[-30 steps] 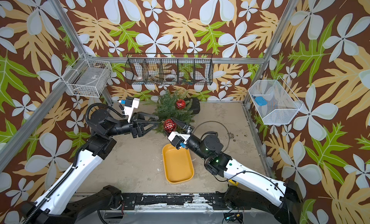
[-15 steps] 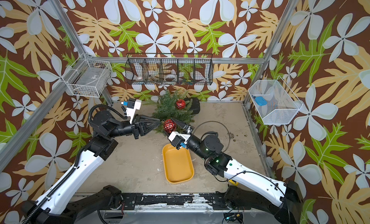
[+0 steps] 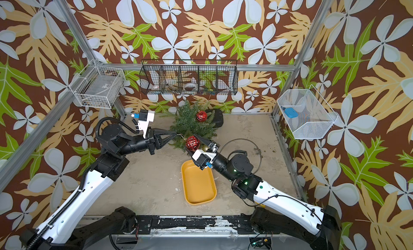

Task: Decorate the small christmas tree with ornaments
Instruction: Hang an ornament on the christmas tree.

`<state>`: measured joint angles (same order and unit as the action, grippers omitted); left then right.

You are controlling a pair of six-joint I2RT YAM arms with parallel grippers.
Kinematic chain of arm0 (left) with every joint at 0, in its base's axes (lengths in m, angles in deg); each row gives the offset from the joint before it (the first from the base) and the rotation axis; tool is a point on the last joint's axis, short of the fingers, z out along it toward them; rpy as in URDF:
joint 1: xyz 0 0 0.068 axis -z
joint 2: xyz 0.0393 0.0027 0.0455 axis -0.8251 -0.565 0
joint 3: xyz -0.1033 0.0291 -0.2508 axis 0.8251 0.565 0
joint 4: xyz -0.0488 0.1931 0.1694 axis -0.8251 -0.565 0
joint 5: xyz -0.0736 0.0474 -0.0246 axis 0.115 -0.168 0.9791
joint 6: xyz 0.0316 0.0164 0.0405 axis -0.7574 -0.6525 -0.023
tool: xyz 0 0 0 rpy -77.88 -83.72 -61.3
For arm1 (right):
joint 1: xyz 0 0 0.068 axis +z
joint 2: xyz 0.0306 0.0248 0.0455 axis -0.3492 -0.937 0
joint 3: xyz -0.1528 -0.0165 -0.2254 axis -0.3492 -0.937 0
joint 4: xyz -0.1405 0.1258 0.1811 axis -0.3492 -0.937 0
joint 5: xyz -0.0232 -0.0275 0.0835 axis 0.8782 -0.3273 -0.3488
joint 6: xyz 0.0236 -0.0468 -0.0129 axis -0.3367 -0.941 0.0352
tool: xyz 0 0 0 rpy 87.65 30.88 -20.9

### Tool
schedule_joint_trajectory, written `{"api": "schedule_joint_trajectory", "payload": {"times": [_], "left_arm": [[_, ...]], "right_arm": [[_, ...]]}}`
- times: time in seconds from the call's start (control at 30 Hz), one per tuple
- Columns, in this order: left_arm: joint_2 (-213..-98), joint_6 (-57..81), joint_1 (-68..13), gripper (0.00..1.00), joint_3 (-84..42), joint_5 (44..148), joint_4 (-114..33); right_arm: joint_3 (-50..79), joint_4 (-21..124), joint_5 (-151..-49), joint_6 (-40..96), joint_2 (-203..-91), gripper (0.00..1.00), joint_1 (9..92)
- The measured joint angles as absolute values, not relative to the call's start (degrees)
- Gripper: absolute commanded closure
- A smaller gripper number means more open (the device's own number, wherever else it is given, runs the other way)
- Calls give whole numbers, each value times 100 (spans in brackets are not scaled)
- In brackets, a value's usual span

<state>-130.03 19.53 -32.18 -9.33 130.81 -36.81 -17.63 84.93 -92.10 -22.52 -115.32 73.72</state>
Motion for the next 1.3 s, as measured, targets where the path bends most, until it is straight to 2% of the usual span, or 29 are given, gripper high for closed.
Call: {"api": "schedule_joint_trajectory", "payload": {"times": [0.7, 1.3], "left_arm": [[-12815, 1231, -3218, 100, -564, 12405, -4619], [-12732, 1089, -3220, 100, -244, 12099, -4643]], "right_arm": [[-1862, 8488, -9076, -2136, -11847, 58, 7339], [-1916, 8370, -9041, -1996, -12046, 59, 7177]]}}
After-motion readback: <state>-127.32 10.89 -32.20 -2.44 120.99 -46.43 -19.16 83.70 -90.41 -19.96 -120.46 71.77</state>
